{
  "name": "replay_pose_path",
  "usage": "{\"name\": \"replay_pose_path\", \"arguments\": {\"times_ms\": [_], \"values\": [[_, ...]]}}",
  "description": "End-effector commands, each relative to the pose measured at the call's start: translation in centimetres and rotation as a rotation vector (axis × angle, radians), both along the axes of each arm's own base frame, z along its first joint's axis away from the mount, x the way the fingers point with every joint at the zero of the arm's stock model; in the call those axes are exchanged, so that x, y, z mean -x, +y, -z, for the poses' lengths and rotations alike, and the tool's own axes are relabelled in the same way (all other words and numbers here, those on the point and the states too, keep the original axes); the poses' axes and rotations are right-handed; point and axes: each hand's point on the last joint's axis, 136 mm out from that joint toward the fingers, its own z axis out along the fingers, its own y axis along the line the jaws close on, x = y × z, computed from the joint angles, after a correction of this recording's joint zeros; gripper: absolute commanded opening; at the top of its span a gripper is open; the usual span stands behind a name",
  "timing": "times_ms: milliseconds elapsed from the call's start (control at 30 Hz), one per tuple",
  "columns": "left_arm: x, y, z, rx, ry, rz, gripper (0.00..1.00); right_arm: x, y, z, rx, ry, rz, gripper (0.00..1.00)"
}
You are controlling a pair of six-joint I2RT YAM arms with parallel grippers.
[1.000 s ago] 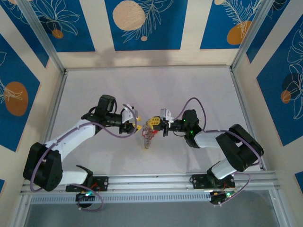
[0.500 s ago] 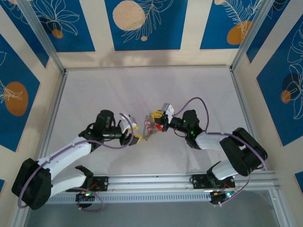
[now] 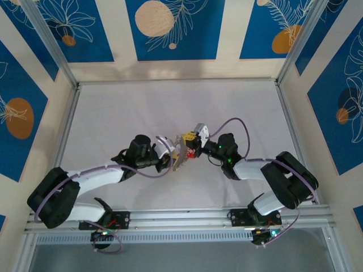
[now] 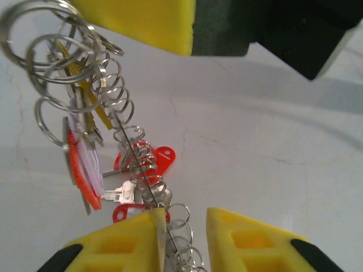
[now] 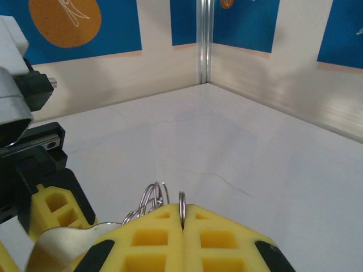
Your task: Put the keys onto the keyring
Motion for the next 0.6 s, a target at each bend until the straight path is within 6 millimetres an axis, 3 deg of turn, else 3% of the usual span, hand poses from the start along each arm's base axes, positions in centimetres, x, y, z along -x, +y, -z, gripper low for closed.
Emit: {"name": "replay_pose_path", "arguments": {"times_ms": [0, 200, 433, 567], "values": [[-0.4, 0.0, -0.7, -0.005, -0.047, -0.008, 0.18, -0.2, -0.5, -1.0, -0.042, -0.003, 0.044, 0.0], [0.5, 0.4, -1.7, -0.104, -0.09, 0.075, 0.0, -0.4, -1.0, -0.6, -0.055, 0.026, 0.074, 0.0], [0.9, 0.5, -4.0, -0.246, -0.096, 0.183, 0.0, -1.4, -2.4, -0.6, -0.108, 0.135, 0.175, 0.0], [0.8, 1.4, -5.2, -0.414, -0.092, 0.277, 0.0, -1.2, -2.7, -0.4, -0.135, 0.216, 0.192, 0.03]]}}
